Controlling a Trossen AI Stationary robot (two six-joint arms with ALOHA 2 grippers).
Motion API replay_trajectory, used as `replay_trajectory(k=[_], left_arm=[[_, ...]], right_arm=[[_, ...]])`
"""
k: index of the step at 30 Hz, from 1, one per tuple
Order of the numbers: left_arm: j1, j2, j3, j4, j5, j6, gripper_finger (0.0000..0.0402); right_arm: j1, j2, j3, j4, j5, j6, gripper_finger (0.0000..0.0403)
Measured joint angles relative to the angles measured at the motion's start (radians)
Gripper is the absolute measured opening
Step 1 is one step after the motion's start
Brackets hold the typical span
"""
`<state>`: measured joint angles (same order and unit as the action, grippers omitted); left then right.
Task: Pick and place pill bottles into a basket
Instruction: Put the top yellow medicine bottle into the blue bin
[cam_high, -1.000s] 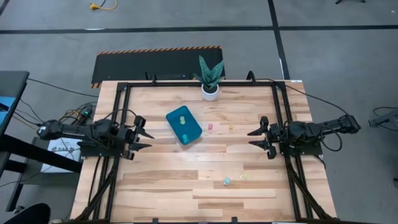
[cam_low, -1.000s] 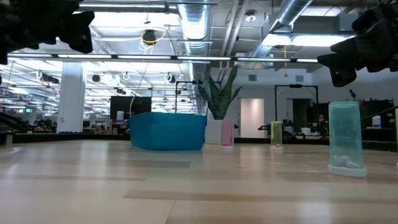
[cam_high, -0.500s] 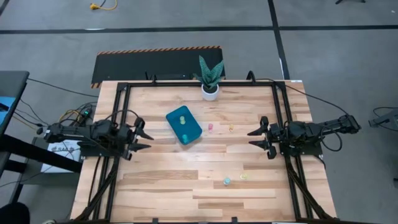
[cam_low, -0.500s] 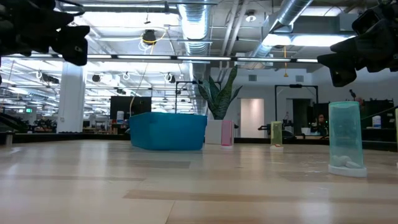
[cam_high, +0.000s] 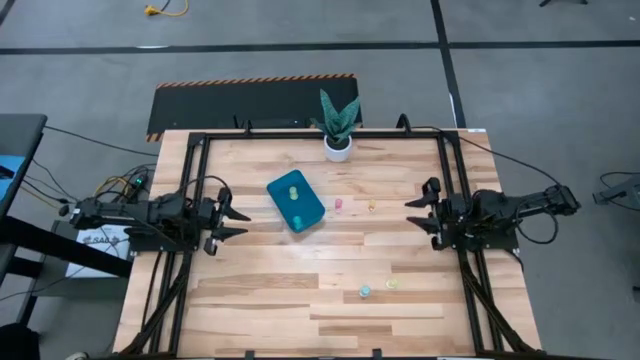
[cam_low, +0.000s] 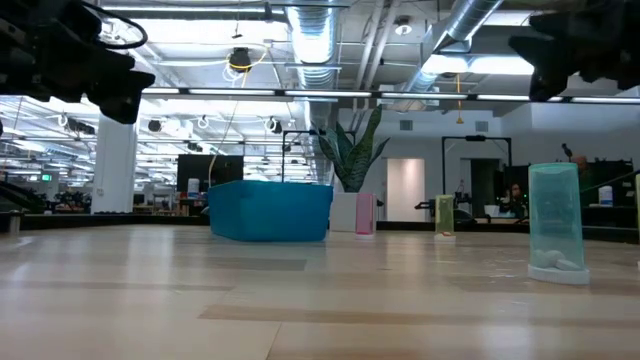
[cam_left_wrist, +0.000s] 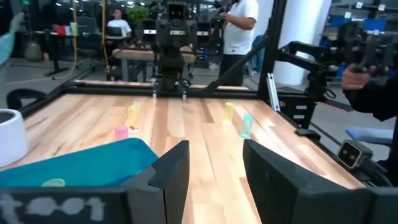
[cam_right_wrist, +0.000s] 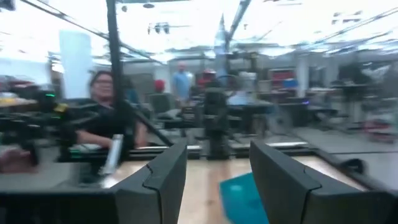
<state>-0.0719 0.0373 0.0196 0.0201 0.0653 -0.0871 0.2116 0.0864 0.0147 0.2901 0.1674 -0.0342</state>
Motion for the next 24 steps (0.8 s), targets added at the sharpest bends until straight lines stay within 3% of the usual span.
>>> replay_trajectory(k=[4, 9, 17, 24], left_arm=[[0.0, 0.0, 0.0, -0.003, -0.009, 0.0, 0.0139], [0.0, 0.0, 0.0, -0.004, -0.01, 0.0, 0.014], [0.0, 0.0, 0.0, -0.005, -0.01, 0.0, 0.014], [0.0, 0.0, 0.0, -0.006, -0.01, 0.0, 0.014]], right_arm=[[-0.037, 0.052, 0.001, -0.067, 0.135, 0.008, 0.0165], [-0.091, 0.184, 0.014, -0.171, 0.331, 0.137, 0.0145], [-0.149, 0.397, 0.031, -0.18, 0.327, 0.303, 0.0121], [-0.153, 0.551, 0.032, -0.107, 0.279, 0.356, 0.0161]])
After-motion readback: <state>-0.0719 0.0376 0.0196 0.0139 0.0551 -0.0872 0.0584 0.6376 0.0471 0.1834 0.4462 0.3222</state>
